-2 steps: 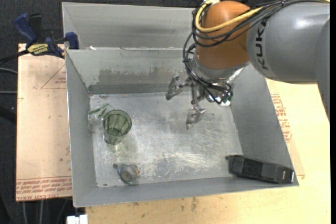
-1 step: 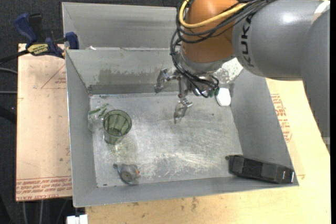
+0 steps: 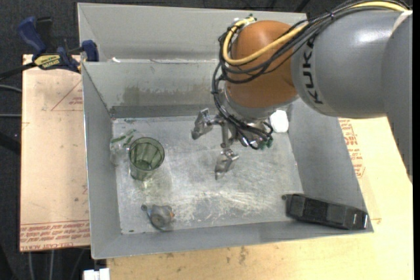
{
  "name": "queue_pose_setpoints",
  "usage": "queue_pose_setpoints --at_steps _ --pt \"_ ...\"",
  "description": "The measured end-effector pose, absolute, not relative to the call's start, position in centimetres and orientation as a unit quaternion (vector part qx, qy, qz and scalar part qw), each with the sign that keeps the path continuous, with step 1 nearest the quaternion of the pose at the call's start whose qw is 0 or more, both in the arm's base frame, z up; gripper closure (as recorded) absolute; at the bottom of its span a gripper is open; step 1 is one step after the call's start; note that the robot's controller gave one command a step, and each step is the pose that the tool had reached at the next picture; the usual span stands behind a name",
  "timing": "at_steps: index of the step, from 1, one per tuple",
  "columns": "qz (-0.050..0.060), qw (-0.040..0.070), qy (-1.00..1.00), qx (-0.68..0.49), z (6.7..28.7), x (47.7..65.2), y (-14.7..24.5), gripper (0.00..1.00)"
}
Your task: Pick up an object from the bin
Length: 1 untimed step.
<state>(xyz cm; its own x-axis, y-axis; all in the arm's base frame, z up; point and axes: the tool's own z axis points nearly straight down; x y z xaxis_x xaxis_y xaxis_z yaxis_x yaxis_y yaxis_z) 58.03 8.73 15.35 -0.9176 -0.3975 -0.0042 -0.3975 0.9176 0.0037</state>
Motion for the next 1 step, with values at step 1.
queue_pose_setpoints --at_steps 1 --pt "0.0 0.001 0.979 -0.205 12.79 53.46 7.88 0.0"
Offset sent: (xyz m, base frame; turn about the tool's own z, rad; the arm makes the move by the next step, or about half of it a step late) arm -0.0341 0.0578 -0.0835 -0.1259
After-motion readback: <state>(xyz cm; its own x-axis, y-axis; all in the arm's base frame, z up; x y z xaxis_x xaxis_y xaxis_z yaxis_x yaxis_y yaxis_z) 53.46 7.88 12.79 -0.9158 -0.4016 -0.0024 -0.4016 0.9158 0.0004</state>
